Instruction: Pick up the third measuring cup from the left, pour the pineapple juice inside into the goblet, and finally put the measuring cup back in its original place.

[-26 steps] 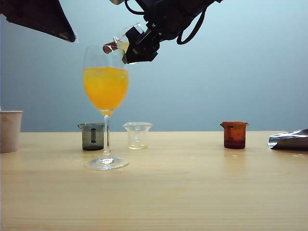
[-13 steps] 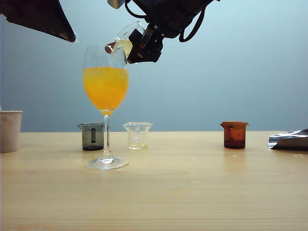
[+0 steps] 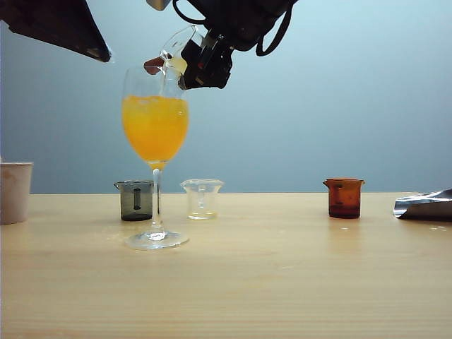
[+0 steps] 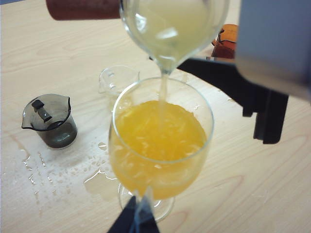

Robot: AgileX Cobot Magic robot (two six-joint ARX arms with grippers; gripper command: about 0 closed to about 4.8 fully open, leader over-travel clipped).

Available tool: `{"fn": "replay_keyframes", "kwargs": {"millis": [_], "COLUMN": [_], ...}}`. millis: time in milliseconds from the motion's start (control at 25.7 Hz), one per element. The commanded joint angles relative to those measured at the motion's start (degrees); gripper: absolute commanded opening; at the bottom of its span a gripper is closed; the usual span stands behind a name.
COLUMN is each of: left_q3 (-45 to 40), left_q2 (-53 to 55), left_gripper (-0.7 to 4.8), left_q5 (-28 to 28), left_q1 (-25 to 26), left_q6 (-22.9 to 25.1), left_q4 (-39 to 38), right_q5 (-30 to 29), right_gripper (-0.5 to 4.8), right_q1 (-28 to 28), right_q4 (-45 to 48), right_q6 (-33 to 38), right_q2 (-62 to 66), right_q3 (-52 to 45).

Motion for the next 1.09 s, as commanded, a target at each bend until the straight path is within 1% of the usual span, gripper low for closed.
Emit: {"fn": "replay_keyframes", "kwargs": {"millis": [39, 234, 390, 624, 858, 1091], "left_q3": [0.4, 0.4, 0.4, 0.4, 0.4, 0.4], "left_q2": [-0.1, -0.1, -0.1, -0.1, -0.1, -0.1], "left_gripper": [-0.06, -0.06, -0.06, -0.06, -0.06, -0.06], "left_q5": [0.0, 0.0, 0.0, -0.9, -0.9, -0.9], "left_q1": [0.0, 0.0, 0.0, 0.0, 0.0, 0.0], "left_q6": [0.2, 0.3, 0.7, 0.7, 1.2, 1.2], "left_q4": [0.3, 0.3, 0.3, 0.3, 0.3, 0.4], "right_q5": [1.2, 1.5, 1.5, 1.7, 3.6, 3.6], "right_gripper": [1.66, 1.66, 1.66, 1.66, 1.66, 1.66], "right_q1": [0.2, 0.2, 0.7, 0.9, 0.9, 1.1], "right_q4": [1.9, 2.0, 2.6, 2.7, 2.7, 2.7], "right_q6": [-1.8, -2.1, -4.6, -4.9, -7.6, -7.6], "right_q2": [-0.7, -0.7, -0.7, -0.7, -0.7, -1.2], "right_q3": [0.4, 0.4, 0.4, 0.4, 0.4, 0.4]}}
